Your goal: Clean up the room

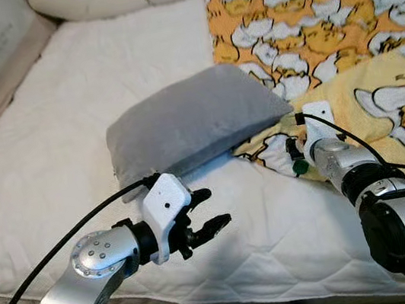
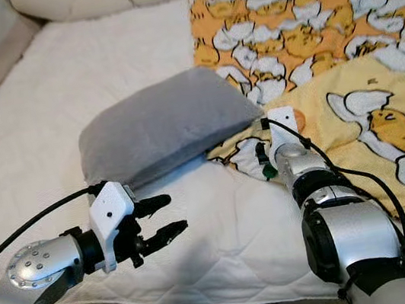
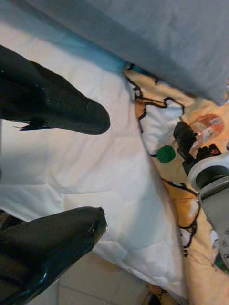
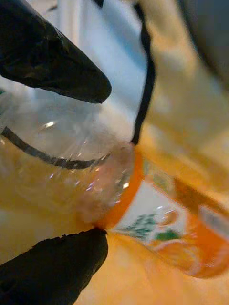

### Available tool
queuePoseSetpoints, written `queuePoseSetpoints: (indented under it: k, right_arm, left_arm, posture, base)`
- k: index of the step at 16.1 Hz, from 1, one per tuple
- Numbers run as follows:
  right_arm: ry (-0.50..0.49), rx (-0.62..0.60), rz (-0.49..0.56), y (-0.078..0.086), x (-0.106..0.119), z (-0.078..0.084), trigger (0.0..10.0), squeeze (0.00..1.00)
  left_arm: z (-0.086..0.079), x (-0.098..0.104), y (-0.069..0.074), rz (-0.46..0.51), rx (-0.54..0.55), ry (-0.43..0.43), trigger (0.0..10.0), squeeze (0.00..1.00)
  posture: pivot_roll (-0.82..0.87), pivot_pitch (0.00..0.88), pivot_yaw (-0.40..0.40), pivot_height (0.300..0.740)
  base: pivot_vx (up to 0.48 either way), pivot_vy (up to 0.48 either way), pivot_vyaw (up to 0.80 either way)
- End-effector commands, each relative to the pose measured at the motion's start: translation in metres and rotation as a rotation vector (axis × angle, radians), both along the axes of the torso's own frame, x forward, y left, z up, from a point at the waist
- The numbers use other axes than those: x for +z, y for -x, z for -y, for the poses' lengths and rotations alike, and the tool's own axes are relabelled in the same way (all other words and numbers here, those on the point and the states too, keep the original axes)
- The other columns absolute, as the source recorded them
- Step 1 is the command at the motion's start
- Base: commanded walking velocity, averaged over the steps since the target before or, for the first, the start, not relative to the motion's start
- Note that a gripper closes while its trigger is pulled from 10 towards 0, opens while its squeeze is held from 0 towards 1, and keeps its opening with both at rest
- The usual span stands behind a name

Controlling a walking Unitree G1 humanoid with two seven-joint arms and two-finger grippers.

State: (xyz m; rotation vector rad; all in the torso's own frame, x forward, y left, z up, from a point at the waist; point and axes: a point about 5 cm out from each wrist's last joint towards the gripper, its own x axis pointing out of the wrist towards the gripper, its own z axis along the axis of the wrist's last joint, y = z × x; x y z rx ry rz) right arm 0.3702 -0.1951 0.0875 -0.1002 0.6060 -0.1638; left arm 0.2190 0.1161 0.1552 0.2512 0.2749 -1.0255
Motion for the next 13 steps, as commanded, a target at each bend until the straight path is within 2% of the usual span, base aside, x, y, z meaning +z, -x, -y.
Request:
queuePoseSetpoints:
  k: [1,3,4,5,6,13]
  right_arm:
    - [-0.046,-0.023,-0.018,0.0039,-0.0075,-0.0031,10.0,0.00]
    - [-0.086,-0.032,-0.012,0.0046,-0.0092,-0.0047,10.0,0.00]
    - [-0.106,-0.039,-0.008,0.0047,-0.0096,-0.0051,8.4,0.00]
    - [-0.145,-0.053,-0.001,0.0048,-0.0100,-0.0053,2.6,0.00]
    - [-0.156,-0.058,0.003,0.0047,-0.0098,-0.0052,0.0,0.00]
    - [-0.197,-0.070,0.027,0.0035,-0.0082,-0.0061,0.0,0.00]
  left_arm:
    - [-0.0042,0.0016,0.0040,-0.008,-0.002,-0.016,10.0,0.00]
    - [-0.0054,0.0023,0.0055,-0.010,-0.002,-0.022,10.0,0.00]
    - [-0.0056,0.0024,0.0062,-0.011,-0.002,-0.023,10.0,0.00]
    - [-0.0056,0.0027,0.0076,-0.015,-0.001,-0.026,10.0,0.00]
    - [-0.0056,0.0028,0.0080,-0.017,-0.001,-0.027,10.0,0.00]
    - [-0.0056,0.0026,0.0053,-0.013,0.004,-0.030,10.0,0.00]
  posture:
    - [0.14,0.191,0.089,0.740]
    - [0.15,0.199,0.090,0.740]
    - [0.15,0.201,0.089,0.740]
    - [0.15,0.200,0.090,0.740]
    - [0.15,0.199,0.088,0.740]
    - [0.13,0.162,0.090,0.740]
  base:
    - [0.000,0.000,0.00]
    - [0.000,0.000,0.00]
    - [0.000,0.000,0.00]
    - [0.000,0.000,0.00]
    - [0.000,0.000,0.00]
    - [0.000,0.000,0.00]
